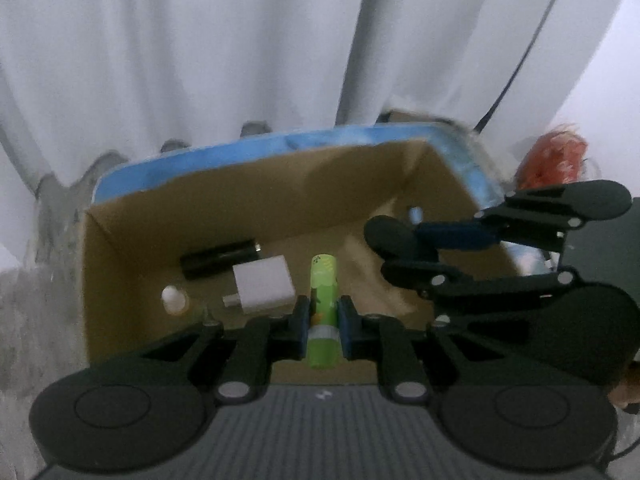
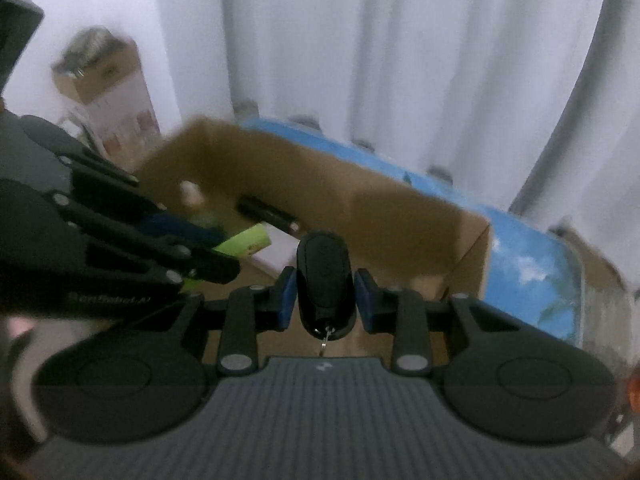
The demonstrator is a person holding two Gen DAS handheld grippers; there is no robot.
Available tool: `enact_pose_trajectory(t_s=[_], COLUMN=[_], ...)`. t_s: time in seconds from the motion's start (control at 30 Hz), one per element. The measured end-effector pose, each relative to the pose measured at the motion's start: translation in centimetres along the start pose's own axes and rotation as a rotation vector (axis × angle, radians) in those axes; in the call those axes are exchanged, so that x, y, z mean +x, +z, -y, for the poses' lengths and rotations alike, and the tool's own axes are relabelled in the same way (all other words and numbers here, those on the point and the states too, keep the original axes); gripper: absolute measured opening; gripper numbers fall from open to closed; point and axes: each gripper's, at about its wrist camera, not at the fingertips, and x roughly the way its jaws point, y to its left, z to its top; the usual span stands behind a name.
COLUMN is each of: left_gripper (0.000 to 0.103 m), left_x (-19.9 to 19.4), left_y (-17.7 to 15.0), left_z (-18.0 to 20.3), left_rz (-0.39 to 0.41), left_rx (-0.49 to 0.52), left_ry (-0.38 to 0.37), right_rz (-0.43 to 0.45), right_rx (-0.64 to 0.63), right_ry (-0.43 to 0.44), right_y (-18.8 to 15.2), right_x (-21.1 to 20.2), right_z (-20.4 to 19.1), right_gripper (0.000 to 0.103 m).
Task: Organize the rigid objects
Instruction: 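Carry the tube with the left gripper while the right carries the black case to the box, then open both grippers to drop the tube and the black case into the box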
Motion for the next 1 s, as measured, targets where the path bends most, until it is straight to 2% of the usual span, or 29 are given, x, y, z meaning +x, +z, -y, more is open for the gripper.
enact_pose_trajectory(t_s=[0.17, 0.4, 0.57, 0.8, 1.0], left_gripper=[0.016, 0.015, 0.016, 0.031, 0.033], left_x=[3.9, 5.9, 6.2, 5.1, 2.9], left_y=[1.6, 2.4, 2.8, 2.5, 2.6], left_z=[-1.3, -2.3, -3.2, -3.6, -3.3], left_rz=[-0.066, -0.104, -0.114, -0.096, -0.057], left_rx=[-0.043, -0.073, -0.128, -0.150, -0.152], left_ry=[-0.009, -0.012, -0.045, -0.054, -0.054], right_rz=[-0.095, -0.163, -0.150, -0.136, -0.084], right_rx=[0.009, 0.021, 0.007, 0.024, 0.048], right_ry=[-0.018, -0.020, -0.049, -0.054, -0.046], right_y=[1.2, 1.4, 1.8, 1.7, 2.0], right_x=[6.0, 9.8, 9.7, 9.4, 6.5], right_z=[2.4, 3.1, 2.9, 3.1, 3.2], right_gripper=[0.030, 0.031, 0.032, 0.032, 0.033])
